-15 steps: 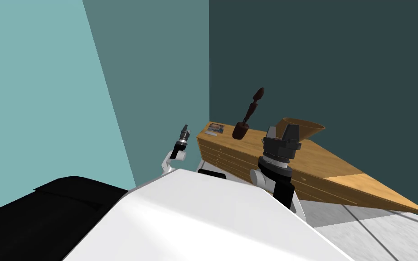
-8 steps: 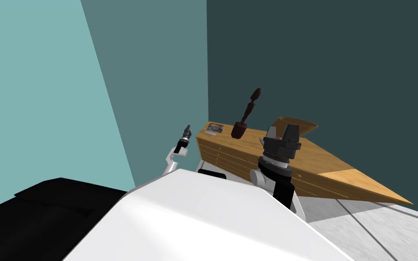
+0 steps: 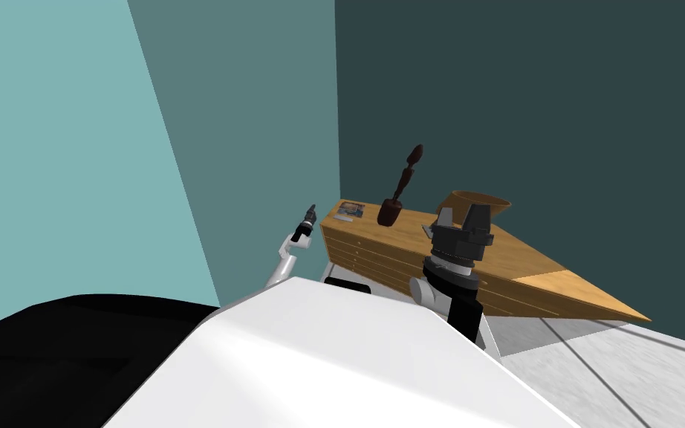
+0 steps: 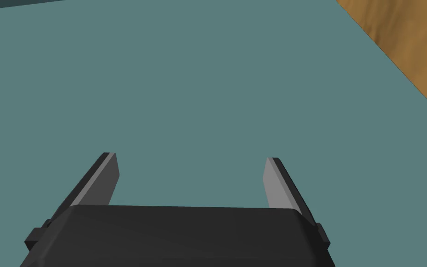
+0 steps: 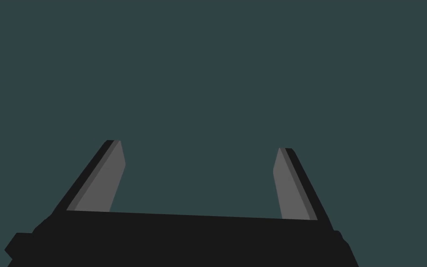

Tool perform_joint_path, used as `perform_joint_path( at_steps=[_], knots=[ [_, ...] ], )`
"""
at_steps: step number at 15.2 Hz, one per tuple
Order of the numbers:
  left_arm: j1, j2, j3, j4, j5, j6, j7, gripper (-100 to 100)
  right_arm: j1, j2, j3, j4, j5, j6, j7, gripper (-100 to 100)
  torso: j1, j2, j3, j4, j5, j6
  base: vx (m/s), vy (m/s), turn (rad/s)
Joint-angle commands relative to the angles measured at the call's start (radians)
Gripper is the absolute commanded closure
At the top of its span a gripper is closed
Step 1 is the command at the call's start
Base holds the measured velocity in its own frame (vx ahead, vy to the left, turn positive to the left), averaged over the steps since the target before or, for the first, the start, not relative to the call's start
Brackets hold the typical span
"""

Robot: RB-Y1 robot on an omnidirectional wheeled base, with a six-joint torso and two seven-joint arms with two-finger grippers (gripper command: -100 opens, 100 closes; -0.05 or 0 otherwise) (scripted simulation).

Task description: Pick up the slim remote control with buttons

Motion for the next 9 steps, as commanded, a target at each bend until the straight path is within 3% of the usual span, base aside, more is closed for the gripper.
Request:
perform_joint_path(
  at_steps=[1, 2, 4, 5, 6, 8, 9],
  knots=[
    [-0.05, 0.007, 0.003, 0.05, 0.005, 0.05, 0.0, -100, 0.0, 0.0, 0.0, 0.0, 0.0, 0.0, 0.0, 0, 0.0, 0.0, 0.0, 0.0, 0.0, 0.0, -0.011, 0.004, -0.053],
    [-0.053, 0.007, 0.003, 0.057, 0.005, 0.055, 0.0, -100, 0.0, 0.0, 0.0, 0.0, 0.0, 0.0, 0.0, 0, 0.0, 0.0, 0.0, 0.0, 0.0, 0.0, -0.007, 0.003, -0.021],
    [-0.112, 0.013, 0.006, 0.11, 0.011, 0.108, -0.002, -100, 0.0, 0.0, 0.0, 0.0, 0.0, 0.0, 0.0, 0, 0.0, 0.0, 0.0, 0.0, 0.0, 0.0, -0.008, 0.004, -0.048],
    [-0.114, 0.013, 0.006, 0.119, 0.011, 0.116, -0.002, -100, 0.0, 0.0, 0.0, 0.0, 0.0, 0.0, 0.0, 0, 0.0, 0.0, 0.0, 0.0, 0.0, 0.0, -0.005, 0.003, -0.024],
    [-0.154, 0.019, 0.01, 0.157, 0.016, 0.145, -0.004, -100, 0.0, 0.0, 0.0, 0.0, 0.0, 0.0, 0.0, 0, 0.0, 0.0, 0.0, 0.0, 0.0, 0.0, -0.006, 0.002, -0.036],
    [-0.176, 0.019, 0.01, 0.182, 0.016, 0.178, -0.004, -100, 0.0, 0.0, 0.0, 0.0, 0.0, 0.0, 0.0, 0, 0.0, 0.0, 0.0, 0.0, 0.0, 0.0, -0.005, 0.003, -0.038],
    [-0.213, 0.024, 0.014, 0.219, 0.022, 0.201, -0.006, -100, 0.0, 0.0, 0.0, 0.0, 0.0, 0.0, 0.0, 0, 0.0, 0.0, 0.0, 0.0, 0.0, 0.0, -0.005, 0.004, -0.053]
  ],
)
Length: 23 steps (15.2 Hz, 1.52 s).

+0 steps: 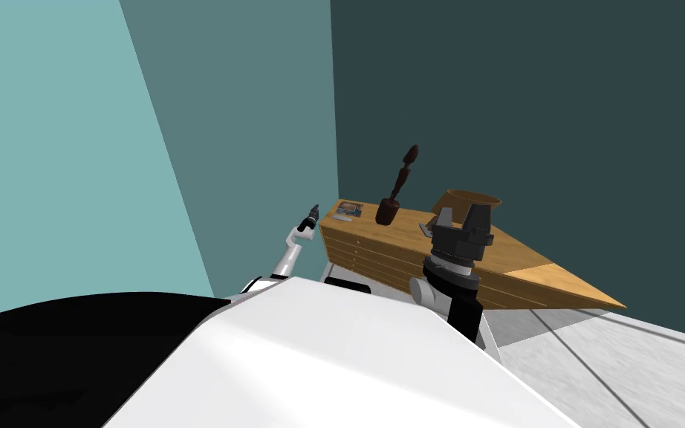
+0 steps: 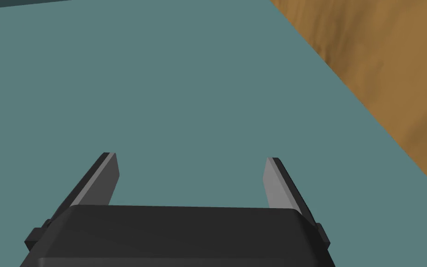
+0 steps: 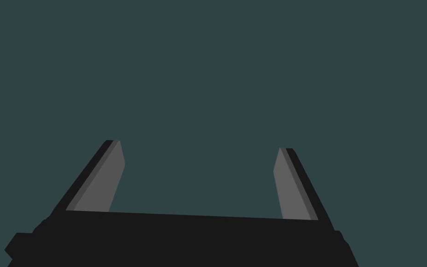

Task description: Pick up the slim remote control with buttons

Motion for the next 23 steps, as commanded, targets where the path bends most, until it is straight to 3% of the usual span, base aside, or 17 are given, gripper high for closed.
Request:
perform_joint_path(
  at_steps=[1, 2, 4, 6, 7, 9, 14, 16, 17, 19, 23],
  knots=[
    [-0.05, 0.004, 0.002, 0.05, 0.005, 0.05, -0.002, -100, 0.0, 0.0, 0.0, 0.0, 0.0, 0.0, 0.0, 0, 0.0, 0.0, 0.0, 0.0, 0.0, 0.0, -0.005, 0.006, -0.057],
    [-0.052, 0.004, 0.002, 0.051, 0.005, 0.07, -0.002, -100, 0.0, 0.0, 0.0, 0.0, 0.0, 0.0, 0.0, 0, 0.0, 0.0, 0.0, 0.0, 0.0, 0.0, -0.002, 0.006, -0.023],
    [-0.109, 0.009, 0.006, 0.1, 0.011, 0.121, -0.003, -100, 0.0, 0.0, 0.0, 0.0, 0.0, 0.0, 0.0, 0, 0.0, 0.0, 0.0, 0.0, 0.0, 0.0, -0.002, 0.005, -0.05],
    [-0.115, 0.009, 0.006, 0.117, 0.011, 0.134, -0.003, -100, 0.0, 0.0, 0.0, 0.0, 0.0, 0.0, 0.0, 0, 0.0, 0.0, 0.0, 0.0, 0.0, 0.0, -0.001, 0.002, -0.009],
    [-0.152, 0.013, 0.01, 0.148, 0.017, 0.176, -0.005, -100, 0.0, 0.0, 0.0, 0.0, 0.0, 0.0, 0.0, 0, 0.0, 0.0, 0.0, 0.0, 0.0, -0.001, -0.001, 0.003, -0.038],
    [-0.178, 0.013, 0.01, 0.183, 0.017, 0.199, -0.005, -100, 0.0, 0.0, 0.0, 0.0, 0.0, 0.0, 0.0, 0, 0.0, 0.0, 0.0, 0.0, 0.0, 0.0, 0.0, 0.005, -0.043],
    [-0.297, 0.019, 0.019, 0.301, 0.03, 0.308, -0.008, -100, 0.0, 0.0, 0.0, 0.0, 0.0, 0.0, 0.0, 0, 0.0, 0.0, 0.0, 0.0, 0.0, 0.0, 0.003, 0.007, -0.042],
    [-0.305, 0.019, 0.019, 0.316, 0.03, 0.328, -0.008, -100, 0.0, 0.0, 0.0, 0.0, 0.0, 0.0, 0.0, 0, 0.0, 0.0, 0.0, 0.0, 0.0, 0.0, 0.002, 0.003, -0.01],
    [-0.348, 0.021, 0.023, 0.359, 0.036, 0.361, -0.01, -100, 0.0, 0.0, 0.0, 0.0, 0.0, 0.0, 0.0, 0, 0.0, 0.0, 0.0, 0.0, 0.0, -0.001, 0.005, 0.004, -0.036],
    [-0.367, 0.021, 0.023, 0.382, 0.036, 0.392, -0.01, -100, 0.0, 0.0, 0.0, 0.0, 0.0, 0.0, 0.0, 0, 0.0, -0.001, 0.0, 0.0, 0.0, 0.0, 0.006, 0.007, -0.039],
    [-0.463, 0.024, 0.031, 0.478, 0.048, 0.48, -0.012, -100, 0.0, 0.0, 0.0, 0.0, 0.0, 0.0, 0.0, 0, 0.0, -0.001, 0.0, 0.0, 0.0, 0.0, 0.011, 0.008, -0.038]
  ],
)
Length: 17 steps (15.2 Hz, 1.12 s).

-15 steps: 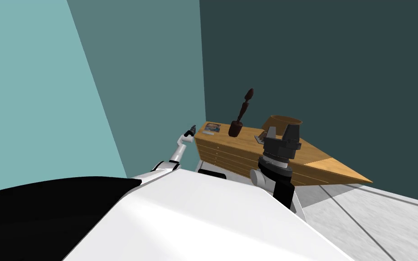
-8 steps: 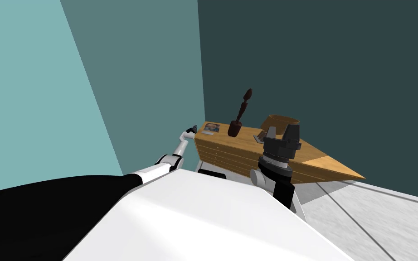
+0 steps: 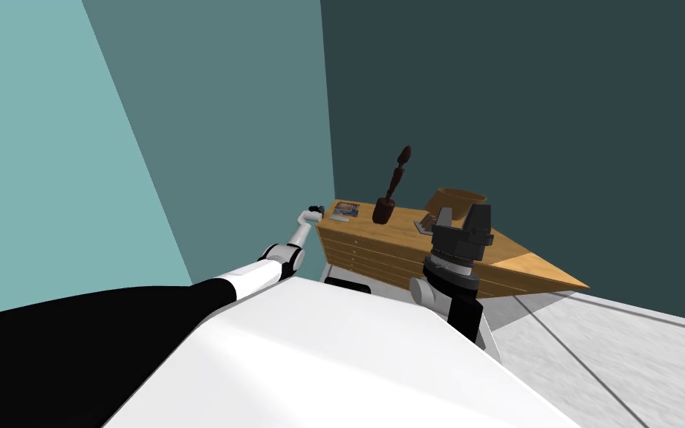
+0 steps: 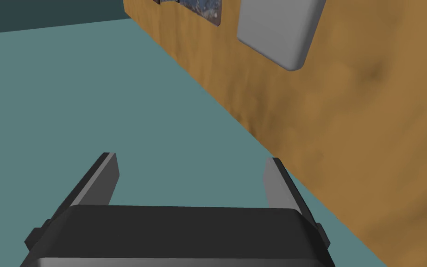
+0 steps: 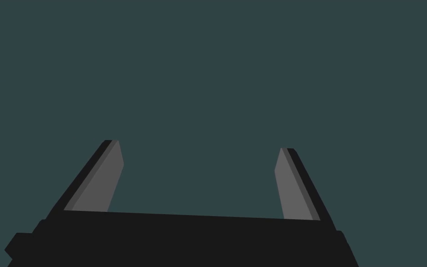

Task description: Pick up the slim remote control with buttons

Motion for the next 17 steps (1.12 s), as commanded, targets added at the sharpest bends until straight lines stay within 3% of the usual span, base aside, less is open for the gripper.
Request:
perform_joint_path(
  at_steps=[1, 2, 4, 6, 7, 9, 11, 13, 14, 16, 17],
  knots=[
    [-0.05, 0.0, 0.003, 0.05, 0.003, 0.05, 0.0, -100, 0.0, 0.0, 0.0, 0.0, 0.0, 0.0, 0.0, 0, 0.0, 0.0, 0.0, 0.0, 0.0, 0.0, 0.016, 0.013, -0.047],
    [-0.054, 0.0, 0.003, 0.063, 0.003, 0.07, 0.0, -100, 0.0, 0.0, 0.0, 0.0, 0.0, 0.0, 0.0, 0, 0.0, 0.0, 0.0, 0.0, 0.0, 0.0, 0.013, 0.008, -0.019],
    [-0.106, 0.001, 0.007, 0.104, 0.01, 0.117, -0.002, -100, 0.0, 0.0, 0.0, 0.0, 0.0, 0.0, 0.0, 0, 0.0, 0.0, 0.0, 0.0, 0.0, 0.0, 0.019, 0.007, -0.047],
    [-0.113, 0.001, 0.007, 0.128, 0.01, 0.132, -0.002, -100, 0.0, 0.0, 0.0, 0.0, 0.0, 0.0, 0.0, 0, 0.0, 0.0, 0.0, 0.0, 0.0, 0.0, 0.011, 0.004, -0.006],
    [-0.155, 0.001, 0.011, 0.163, 0.016, 0.172, -0.003, -100, 0.0, 0.0, 0.0, 0.0, 0.0, 0.0, 0.0, 0, 0.0, 0.0, 0.0, 0.0, 0.0, 0.0, 0.014, 0.002, -0.034],
    [-0.169, 0.001, 0.011, 0.191, 0.016, 0.192, -0.003, -100, 0.0, 0.0, 0.0, 0.0, 0.0, 0.0, 0.0, 0, -0.001, 0.0, 0.0, 0.0, 0.0, 0.0, 0.02, 0.004, -0.036],
    [-0.223, 0.001, 0.015, 0.237, 0.022, 0.246, -0.003, -100, 0.0, 0.0, 0.0, 0.0, 0.0, 0.0, 0.0, 0, 0.0, -0.001, 0.0, 0.0, 0.0, 0.0, 0.028, 0.011, -0.04],
    [-0.224, 0.001, 0.015, 0.254, 0.022, 0.252, -0.003, -100, 0.0, 0.0, 0.0, 0.0, 0.0, 0.0, 0.0, 0, 0.0, -0.001, -0.001, 0.0, 0.0, 0.0, 0.02, 0.007, -0.012],
    [-0.264, 0.0, 0.019, 0.284, 0.028, 0.299, -0.004, -100, 0.0, 0.0, 0.0, 0.0, 0.0, 0.0, 0.0, 0, 0.0, 0.0, 0.0, 0.0, 0.0, 0.0, 0.022, 0.007, -0.029],
    [-0.276, 0.0, 0.019, 0.315, 0.028, 0.309, -0.004, -100, 0.0, 0.0, 0.0, 0.0, 0.0, 0.0, 0.0, 0, 0.0, -0.001, 0.0, 0.0, 0.0, 0.0, 0.026, 0.008, -0.034],
    [-0.315, -0.001, 0.023, 0.347, 0.033, 0.346, -0.005, -100, 0.0, 0.0, 0.0, 0.0, 0.0, 0.0, 0.0, 0, 0.0, -0.001, 0.0, 0.0, 0.0, 0.0, 0.032, 0.007, -0.038]
  ],
)
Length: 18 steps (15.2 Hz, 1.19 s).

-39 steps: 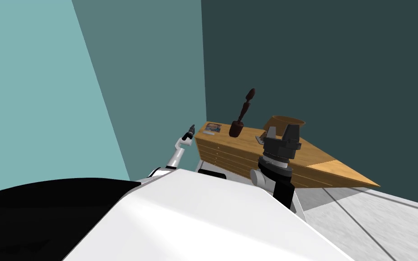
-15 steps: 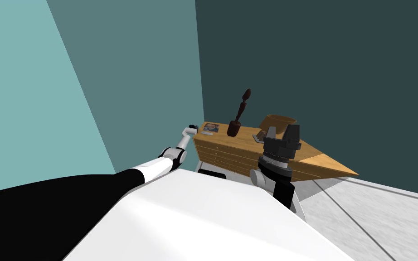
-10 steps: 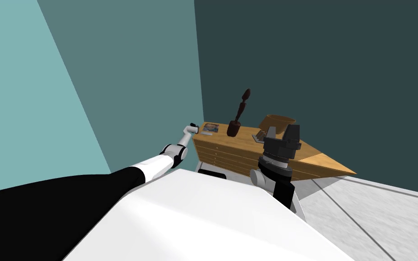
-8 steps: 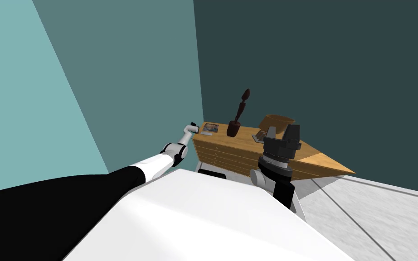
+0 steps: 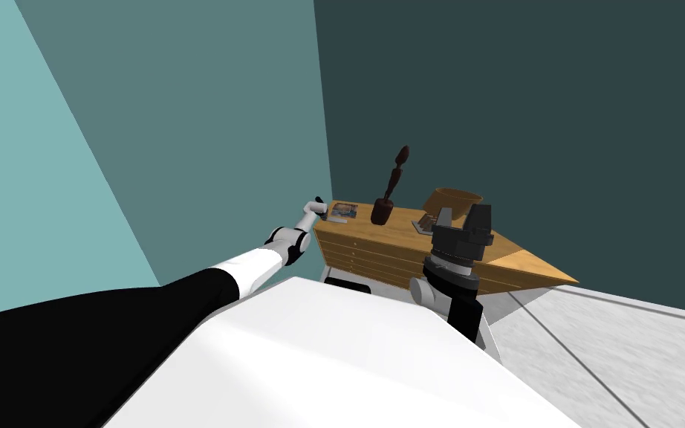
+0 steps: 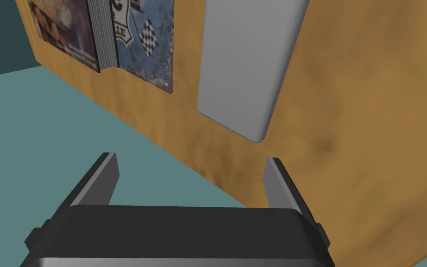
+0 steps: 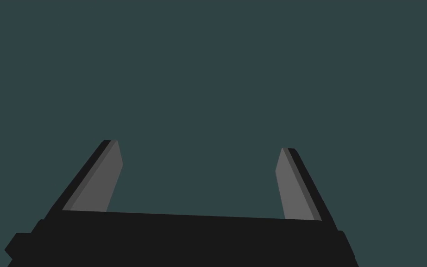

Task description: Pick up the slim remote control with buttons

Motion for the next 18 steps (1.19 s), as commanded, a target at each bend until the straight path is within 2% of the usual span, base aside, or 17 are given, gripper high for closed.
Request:
perform_joint_path(
  at_steps=[1, 2, 3, 4, 6, 7, 9, 10, 11, 12, 14, 15, 16, 17, 18],
  knots=[
    [-0.046, 0.0, 0.003, 0.05, 0.004, 0.047, 0.0, -100, 0.0, 0.0, 0.0, 0.0, 0.0, 0.0, 0.0, 0, 0.0, 0.0, 0.0, 0.0, 0.0, 0.0, 0.039, 0.009, -0.042],
    [-0.046, 0.0, 0.003, 0.067, 0.004, 0.047, 0.0, -100, 0.0, 0.0, 0.0, 0.0, 0.0, 0.0, 0.0, 0, 0.0, 0.0, 0.0, 0.0, 0.0, 0.0, 0.032, 0.007, -0.021],
    [-0.083, -0.002, 0.006, 0.091, 0.01, 0.085, -0.001, -100, 0.0, 0.0, 0.0, 0.0, 0.0, 0.0, 0.0, 0, 0.0, 0.0, 0.0, 0.0, 0.0, 0.0, 0.043, 0.009, -0.038],
    [-0.092, -0.002, 0.006, 0.111, 0.01, 0.1, -0.001, -100, 0.0, 0.0, 0.0, 0.0, 0.0, 0.0, 0.0, 0, 0.0, -0.001, 0.0, 0.0, 0.0, 0.0, 0.053, 0.009, -0.044],
    [-0.092, -0.002, 0.006, 0.125, 0.01, 0.1, -0.001, -100, 0.0, 0.0, 0.0, 0.0, 0.0, 0.0, 0.0, 0, 0.0, -0.001, -0.001, 0.0, 0.0, 0.0, 0.029, 0.004, -0.011],
    [-0.134, -0.005, 0.01, 0.155, 0.015, 0.15, -0.001, -100, 0.0, 0.0, 0.0, 0.0, 0.0, 0.0, 0.0, 0, 0.0, 0.0, 0.0, 0.0, 0.0, 0.0, 0.027, 0.002, -0.024],
    [-0.135, -0.005, 0.01, 0.18, 0.015, 0.15, -0.001, -100, 0.0, 0.0, 0.0, 0.0, 0.0, 0.0, 0.0, 0, 0.0, -0.001, 0.0, 0.0, 0.0, 0.0, 0.039, 0.005, -0.039],
    [-0.174, -0.007, 0.013, 0.205, 0.02, 0.196, -0.001, -100, 0.0, 0.0, 0.0, 0.0, 0.0, 0.0, 0.0, 0, 0.0, 0.0, 0.0, 0.0, 0.0, 0.0, 0.054, 0.008, -0.042],
    [-0.175, -0.007, 0.013, 0.231, 0.02, 0.197, -0.001, -100, 0.0, 0.0, 0.0, 0.0, 0.0, 0.0, 0.0, 0, 0.0, -0.001, -0.001, 0.0, 0.0, 0.0, 0.064, 0.009, -0.041],
    [-0.21, -0.011, 0.016, 0.257, 0.025, 0.226, -0.002, -100, 0.0, 0.0, 0.0, 0.0, 0.0, 0.0, 0.0, 0, 0.0, -0.002, -0.001, -0.001, 0.0, 0.0, 0.076, 0.003, -0.048],
    [-0.21, -0.011, 0.016, 0.283, 0.025, 0.241, -0.002, -100, 0.0, 0.0, 0.0, 0.0, 0.0, 0.0, 0.0, 0, 0.0, -0.003, -0.002, -0.001, 0.0, 0.0, 0.07, 0.011, -0.029],
    [-0.242, -0.014, 0.019, 0.326, 0.03, 0.271, -0.002, -100, 0.0, 0.0, 0.0, 0.0, 0.0, 0.0, 0.0, 0, 0.0, -0.003, -0.002, -0.001, 0.0, 0.0, 0.06, 0.015, -0.033],
    [-0.242, -0.014, 0.019, 0.329, 0.03, 0.282, -0.002, -100, 0.0, 0.0, 0.0, 0.0, 0.0, 0.0, 0.0, 0, 0.0, -0.003, -0.002, -0.001, 0.0, 0.0, 0.06, 0.012, -0.04],
    [-0.271, -0.018, 0.021, 0.362, 0.034, 0.307, -0.002, -100, 0.0, 0.0, 0.0, 0.0, 0.0, 0.0, 0.0, 0, 0.0, -0.002, -0.002, -0.001, 0.0, 0.0, 0.073, 0.007, -0.048],
    [-0.271, -0.018, 0.021, 0.372, 0.034, 0.318, -0.002, -100, 0.0, 0.0, 0.0, 0.0, 0.0, 0.0, 0.0, 0, 0.0, -0.003, -0.002, -0.001, 0.0, 0.0, 0.079, 0.005, -0.042]
  ],
)
